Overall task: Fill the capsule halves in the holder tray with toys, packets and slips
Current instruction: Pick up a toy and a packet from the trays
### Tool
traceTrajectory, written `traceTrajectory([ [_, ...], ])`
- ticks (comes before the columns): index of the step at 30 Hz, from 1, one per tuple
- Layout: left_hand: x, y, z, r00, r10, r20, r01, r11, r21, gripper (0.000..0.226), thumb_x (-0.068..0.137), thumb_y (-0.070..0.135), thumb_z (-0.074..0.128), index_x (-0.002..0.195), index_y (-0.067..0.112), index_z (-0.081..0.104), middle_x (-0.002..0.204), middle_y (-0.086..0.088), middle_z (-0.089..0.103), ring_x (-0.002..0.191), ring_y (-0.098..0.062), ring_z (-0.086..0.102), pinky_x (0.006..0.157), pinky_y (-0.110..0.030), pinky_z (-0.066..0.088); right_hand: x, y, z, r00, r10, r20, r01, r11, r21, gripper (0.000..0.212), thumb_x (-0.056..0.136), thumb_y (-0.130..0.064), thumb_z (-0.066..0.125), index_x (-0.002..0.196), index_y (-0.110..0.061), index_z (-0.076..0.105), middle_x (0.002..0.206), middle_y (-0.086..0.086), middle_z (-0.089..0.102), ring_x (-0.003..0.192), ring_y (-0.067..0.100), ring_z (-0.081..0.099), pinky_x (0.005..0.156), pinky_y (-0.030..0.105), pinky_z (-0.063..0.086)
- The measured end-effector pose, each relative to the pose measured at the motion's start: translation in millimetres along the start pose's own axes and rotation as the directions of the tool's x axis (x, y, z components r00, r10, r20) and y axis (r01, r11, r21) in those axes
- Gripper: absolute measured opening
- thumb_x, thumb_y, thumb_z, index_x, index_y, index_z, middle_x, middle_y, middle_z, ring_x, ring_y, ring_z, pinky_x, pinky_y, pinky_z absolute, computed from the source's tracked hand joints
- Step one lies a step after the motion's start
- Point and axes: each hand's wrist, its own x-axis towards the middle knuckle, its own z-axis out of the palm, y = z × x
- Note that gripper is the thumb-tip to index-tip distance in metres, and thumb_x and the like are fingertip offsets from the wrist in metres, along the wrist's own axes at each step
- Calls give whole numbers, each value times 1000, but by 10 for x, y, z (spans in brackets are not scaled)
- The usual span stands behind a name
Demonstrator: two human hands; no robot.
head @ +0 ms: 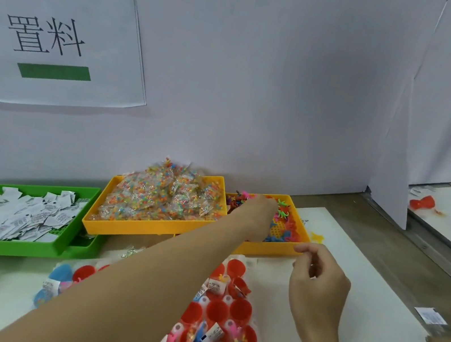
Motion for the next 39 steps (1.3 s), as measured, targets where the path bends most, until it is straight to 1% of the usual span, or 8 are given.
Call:
traceTrajectory([
  [5, -80, -37, -34, 999, 36, 6, -36, 999, 27, 27, 88, -5, 60, 114, 4, 58, 109, -13, 59, 88, -23, 56, 71, -33, 51, -5, -2, 0, 1000, 10, 17, -10, 1000, -14, 34, 95, -4, 55, 79, -34, 62, 65, -13, 63, 64, 6, 59, 44, 13, 39],
  [9, -188, 11, -148, 983, -20, -181, -12, 984, -175, 24, 89, -5, 59, 109, 2, 71, 109, -14, 67, 87, -22, 61, 70, -27, 53, -2, -3, -11, 1000, 15, 11, -15, 1000, -6, 34, 95, -4, 54, 79, -32, 63, 66, -11, 63, 64, 7, 59, 44, 15, 39],
  [13, -500, 106, -388, 958, -138, -250, 2, 878, -479, 27, 91, -3, 52, 90, 3, 78, 72, -3, 66, 49, -6, 50, 41, -8, 33, 2, 5, -11, 999, 34, 9, -34, 999, 5, 34, 94, -3, 53, 78, -31, 63, 64, -7, 63, 60, 9, 58, 46, 25, 41],
  [17, -1082, -5, -653, 912, -279, -300, 32, 778, -628, 26, 89, 6, 55, 74, 16, 74, 39, 16, 48, 36, -2, 41, 39, -9, 27, 3, -23, -40, 1000, 26, 1, -26, 1000, -1, 33, 93, -3, 52, 78, -30, 64, 65, -7, 63, 62, 8, 58, 48, 25, 39],
  [22, -2159, -409, -827, 832, -419, -365, -27, 626, -780, 22, 85, 3, 65, 79, 21, 76, 56, 12, 54, 50, -1, 45, 49, -11, 36, -20, -59, -44, 1000, -4, 27, 5, 999, -50, 27, 93, -3, 52, 83, -25, 66, 70, -1, 65, 63, 15, 59, 49, 22, 42],
  [26, -2825, -728, -660, 753, -548, -364, -22, 533, -846, 24, 86, 0, 67, 82, 22, 75, 76, -12, 71, 76, -35, 66, 76, -43, 55, -88, -127, -30, 996, -65, 68, 71, 993, -91, 24, 95, -2, 53, 87, -21, 67, 72, 2, 64, 68, 15, 60, 48, 11, 40],
  [31, -3100, -838, -240, 767, -583, -267, 34, 454, -891, 30, 86, -7, 66, 84, 21, 76, 73, -9, 69, 68, -20, 62, 72, -37, 50, -177, -256, 38, 979, -159, 129, 171, 981, -88, 25, 93, 0, 54, 88, -20, 68, 78, 4, 67, 71, 20, 59, 59, 4, 41],
  [39, -3082, -768, -151, 861, -427, -276, 84, 654, -752, 21, 85, 4, 71, 89, 24, 76, 82, 4, 73, 73, -7, 66, 70, -18, 52, -265, -406, 39, 953, -244, 179, 259, 964, -66, 26, 94, -3, 53, 89, -25, 66, 80, -10, 66, 77, 18, 61, 64, 2, 43],
])
